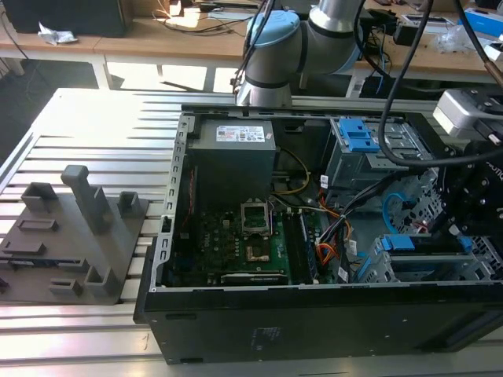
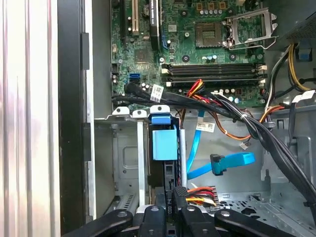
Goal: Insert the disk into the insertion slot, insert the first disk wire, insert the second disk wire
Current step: 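Insert the first disk wire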
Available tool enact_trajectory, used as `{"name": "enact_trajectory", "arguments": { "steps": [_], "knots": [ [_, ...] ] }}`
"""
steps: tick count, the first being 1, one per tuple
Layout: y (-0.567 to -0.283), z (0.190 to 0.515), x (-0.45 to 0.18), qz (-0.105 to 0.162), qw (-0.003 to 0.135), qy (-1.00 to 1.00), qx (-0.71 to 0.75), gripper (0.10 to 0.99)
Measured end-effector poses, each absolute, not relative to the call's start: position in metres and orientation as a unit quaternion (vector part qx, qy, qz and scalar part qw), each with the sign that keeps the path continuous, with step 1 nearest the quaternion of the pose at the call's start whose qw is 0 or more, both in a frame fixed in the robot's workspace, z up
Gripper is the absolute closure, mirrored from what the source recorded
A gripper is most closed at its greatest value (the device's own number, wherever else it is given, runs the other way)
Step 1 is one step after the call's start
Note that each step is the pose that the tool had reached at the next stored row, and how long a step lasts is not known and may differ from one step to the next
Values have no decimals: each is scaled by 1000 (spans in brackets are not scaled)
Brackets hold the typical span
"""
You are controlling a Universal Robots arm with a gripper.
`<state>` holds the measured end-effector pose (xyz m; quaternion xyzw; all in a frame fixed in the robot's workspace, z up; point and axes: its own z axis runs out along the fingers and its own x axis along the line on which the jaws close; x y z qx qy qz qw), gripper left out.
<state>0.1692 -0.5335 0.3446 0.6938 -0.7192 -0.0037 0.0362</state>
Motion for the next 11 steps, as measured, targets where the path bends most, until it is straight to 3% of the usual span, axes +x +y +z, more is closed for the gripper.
{"name": "enact_trajectory", "arguments": {
  "steps": [11],
  "knots": [
    [-529,341,177,-8,33,-719,694,902]
  ]
}}
